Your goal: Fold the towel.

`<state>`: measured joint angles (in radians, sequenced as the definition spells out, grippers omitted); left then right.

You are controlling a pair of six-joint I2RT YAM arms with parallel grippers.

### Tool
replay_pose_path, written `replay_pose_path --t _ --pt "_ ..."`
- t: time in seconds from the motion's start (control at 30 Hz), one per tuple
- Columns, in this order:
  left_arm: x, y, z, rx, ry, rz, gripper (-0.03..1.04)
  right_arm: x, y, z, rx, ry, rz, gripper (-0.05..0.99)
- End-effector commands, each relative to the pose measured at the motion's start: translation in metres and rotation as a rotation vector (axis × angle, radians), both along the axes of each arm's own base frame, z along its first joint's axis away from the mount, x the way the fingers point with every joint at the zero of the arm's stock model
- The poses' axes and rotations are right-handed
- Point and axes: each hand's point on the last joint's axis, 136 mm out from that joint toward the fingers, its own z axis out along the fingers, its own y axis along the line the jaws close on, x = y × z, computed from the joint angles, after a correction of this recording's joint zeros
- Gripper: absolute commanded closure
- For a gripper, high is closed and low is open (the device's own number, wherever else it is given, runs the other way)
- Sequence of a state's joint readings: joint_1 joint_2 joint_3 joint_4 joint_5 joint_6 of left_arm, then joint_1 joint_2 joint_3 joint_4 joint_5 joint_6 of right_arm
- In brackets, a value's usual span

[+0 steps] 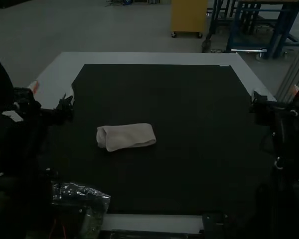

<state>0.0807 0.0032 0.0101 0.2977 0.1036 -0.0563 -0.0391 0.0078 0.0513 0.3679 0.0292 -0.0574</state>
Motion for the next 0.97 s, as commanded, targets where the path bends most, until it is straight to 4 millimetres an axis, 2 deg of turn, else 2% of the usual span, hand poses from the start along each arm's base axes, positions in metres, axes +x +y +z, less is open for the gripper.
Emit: replay_pose_path --t 0.0,0.13,0.27,0.33,0.93 --pt "0.005 0.011 -0.019 -0.034 0.067 0.052 0.04 0.001 -0.005 -0.006 0.000 0.013 -0.032 0.01" --pt "0.010 0.018 -0.048 -0.051 0.188 0.091 0.04 0.012 -0.013 -0.057 0.009 0.188 -0.079 0.01" --pt "0.010 0.019 -0.058 -0.052 0.231 0.095 0.04 0.014 -0.009 -0.103 -0.011 0.376 -0.059 0.01" --pt "0.011 0.019 -0.073 -0.045 0.290 0.101 0.04 0.015 -0.004 -0.106 -0.024 0.390 -0.031 0.01" --pt "0.011 0.018 -0.074 -0.035 0.296 0.096 0.04 0.015 0.001 -0.109 -0.029 0.402 0.000 0.01"
